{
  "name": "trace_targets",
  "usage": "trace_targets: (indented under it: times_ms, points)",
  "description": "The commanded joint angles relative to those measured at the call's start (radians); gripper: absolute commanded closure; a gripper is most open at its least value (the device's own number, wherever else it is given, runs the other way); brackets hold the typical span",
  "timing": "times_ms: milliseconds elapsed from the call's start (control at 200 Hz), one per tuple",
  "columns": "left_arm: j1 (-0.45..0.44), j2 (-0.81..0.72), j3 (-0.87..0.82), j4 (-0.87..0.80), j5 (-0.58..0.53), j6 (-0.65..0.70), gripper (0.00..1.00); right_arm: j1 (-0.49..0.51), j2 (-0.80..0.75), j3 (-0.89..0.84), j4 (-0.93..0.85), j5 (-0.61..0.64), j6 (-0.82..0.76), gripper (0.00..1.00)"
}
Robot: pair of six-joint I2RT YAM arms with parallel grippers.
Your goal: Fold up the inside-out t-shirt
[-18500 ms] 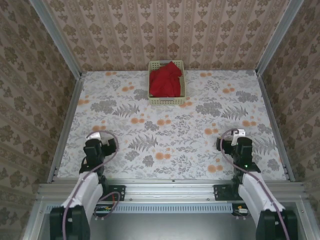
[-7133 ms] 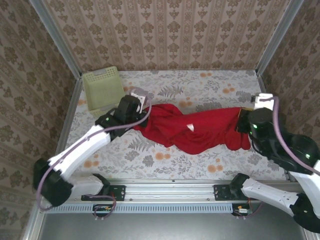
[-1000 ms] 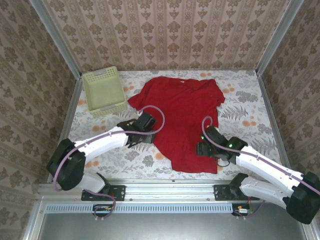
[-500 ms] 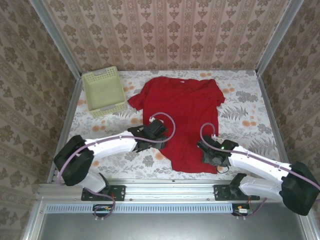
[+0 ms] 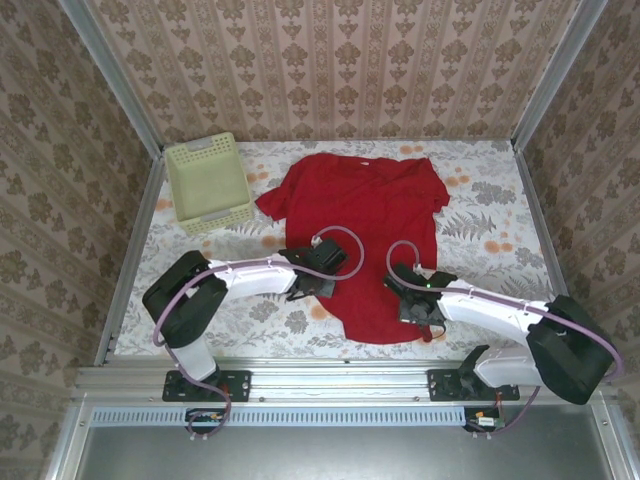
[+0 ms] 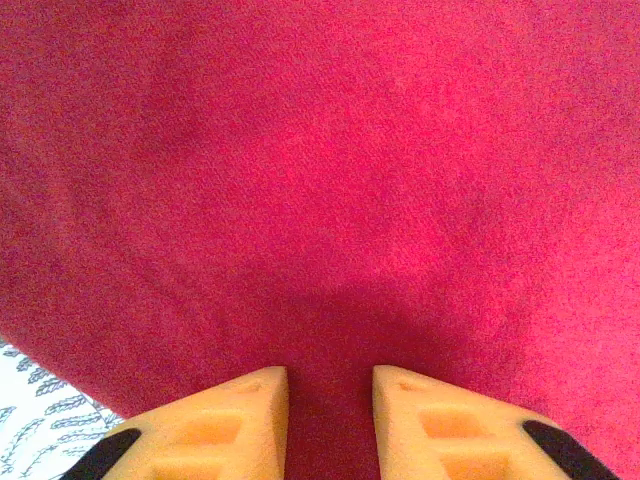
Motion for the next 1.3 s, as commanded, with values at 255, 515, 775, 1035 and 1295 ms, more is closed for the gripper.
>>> trace_targets:
  times_ms: [255,515,775,1035,1295]
  points:
    - [0.012,-0.132,0.201,-0.207,-0.157,0.139,1.0,-0.059,-0.298,0.211,-0.246,0.157,-0.181,1.0]
    - [0.018,-0.22,0.174,-0.273,-0.15,0.085,0.66,-0.112,-0.36,0.272,-0.23,0.088,-0.229,1.0]
    - [0.106,-0.162,0.014,-0.1,0.021,-0.042,0.42,-0.135,-0.316,0.279,-0.187,0.083,-0.246,1.0]
    - [0.148,-0.021,0.018,-0.009,0.105,-0.079,0.44,-0.154,-0.337,0.256,-0.186,0.072,-0.25,1.0]
    - [0.154,0.048,0.054,0.008,0.126,-0.06,0.78,-0.174,-0.351,0.255,-0.199,0.073,-0.26,1.0]
